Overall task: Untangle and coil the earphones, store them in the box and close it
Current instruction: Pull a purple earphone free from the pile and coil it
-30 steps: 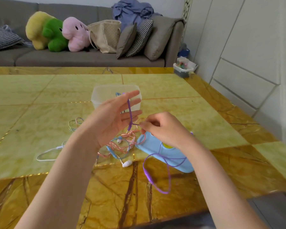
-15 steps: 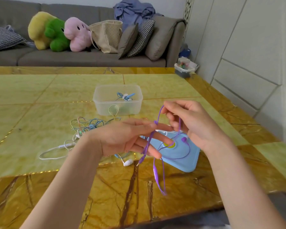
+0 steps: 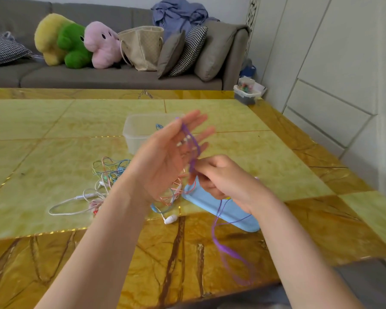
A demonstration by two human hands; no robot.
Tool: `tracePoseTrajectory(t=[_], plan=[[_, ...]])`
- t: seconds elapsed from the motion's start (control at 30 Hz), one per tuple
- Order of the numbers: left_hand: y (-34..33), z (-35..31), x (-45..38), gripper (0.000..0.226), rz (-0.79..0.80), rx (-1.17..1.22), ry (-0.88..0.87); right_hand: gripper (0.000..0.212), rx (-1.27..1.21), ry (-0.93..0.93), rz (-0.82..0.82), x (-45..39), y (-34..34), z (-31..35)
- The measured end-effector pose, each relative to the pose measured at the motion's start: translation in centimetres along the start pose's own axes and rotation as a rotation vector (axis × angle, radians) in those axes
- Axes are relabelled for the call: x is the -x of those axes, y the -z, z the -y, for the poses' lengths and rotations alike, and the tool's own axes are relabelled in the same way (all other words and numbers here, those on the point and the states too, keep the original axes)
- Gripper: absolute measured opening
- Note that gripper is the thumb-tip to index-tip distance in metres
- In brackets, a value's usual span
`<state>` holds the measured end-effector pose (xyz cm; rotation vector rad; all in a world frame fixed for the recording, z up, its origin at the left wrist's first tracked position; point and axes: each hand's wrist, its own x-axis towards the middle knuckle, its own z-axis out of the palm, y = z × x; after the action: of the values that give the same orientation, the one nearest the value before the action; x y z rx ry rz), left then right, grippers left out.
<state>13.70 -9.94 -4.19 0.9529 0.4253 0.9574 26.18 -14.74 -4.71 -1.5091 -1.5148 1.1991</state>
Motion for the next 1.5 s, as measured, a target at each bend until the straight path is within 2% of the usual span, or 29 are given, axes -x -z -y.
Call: tracePoseTrajectory(t=[0.07,0.2,0.33,0.4,0.53,0.63,0.7,0.77,0.87,0.93,1.1,1.17,1.23,1.3,1.43,1.5], plan=[[1.1,-0.4,-0.3,0.033,-0.144,-0.052,0.005,0.026,0.004,0.019,0.055,0.3,0.1,0.1],[2.2,-1.0,0.3,0.029,-0.162,-0.282,0.194,0.025,0.044,0.096,-0.046,0.7,1.8,0.4],[1.8,-0.9,1.4,0.029,0.061,-0.438,0.386,0.020,-0.063,0.166,-0.093,1.3,3.1,0.7],[1.6,-0.8,1.8,0.032,0.206,-0.435,0.436,0.020,-0.074,0.191,-0.118,1.3,3.1,0.7],[1.1,-0.3,2.1,0.039,0.478,-0.274,0.476,0.026,-0.218,0.224,-0.215,1.2,3.1,0.4],[0.2,0.3,2.2,0.040,0.650,-0.129,0.454,0.035,-0.319,0.196,-0.160,0.8,2.5,-0.1],[-0.1,0.4,2.0,0.042,0.683,-0.030,0.396,0.035,-0.386,0.114,-0.098,0.4,1.7,-0.2],[-0.3,0.4,1.7,0.042,0.626,0.043,0.317,0.032,-0.401,0.047,-0.069,0.0,0.9,-0.1],[-0.4,0.3,1.3,0.041,0.463,0.119,0.208,0.041,-0.186,-0.019,-0.078,0.0,0.1,0.1],[-0.5,0.0,1.1,0.041,0.329,0.103,0.141,0.043,-0.088,-0.034,-0.026,0.2,-0.2,0.0],[0.6,-0.3,0.4,0.030,-0.079,0.012,-0.027,0.043,-0.043,-0.023,0.046,0.2,0.1,0.0],[1.5,-0.4,0.1,0.026,-0.224,-0.047,-0.039,0.037,0.027,0.011,0.089,0.7,0.4,0.2],[2.1,-0.4,0.1,0.024,-0.297,-0.123,0.020,0.030,0.076,0.069,0.061,1.1,0.9,0.5],[2.0,-0.2,0.3,0.026,-0.247,-0.174,0.117,0.027,0.052,0.136,-0.019,1.4,1.5,0.9],[0.4,0.1,1.2,0.030,0.041,-0.193,0.299,0.023,0.006,0.186,-0.123,1.5,2.4,1.1],[-0.2,0.0,1.5,0.030,0.113,-0.205,0.333,0.019,0.021,0.194,-0.136,1.3,2.4,0.9]])
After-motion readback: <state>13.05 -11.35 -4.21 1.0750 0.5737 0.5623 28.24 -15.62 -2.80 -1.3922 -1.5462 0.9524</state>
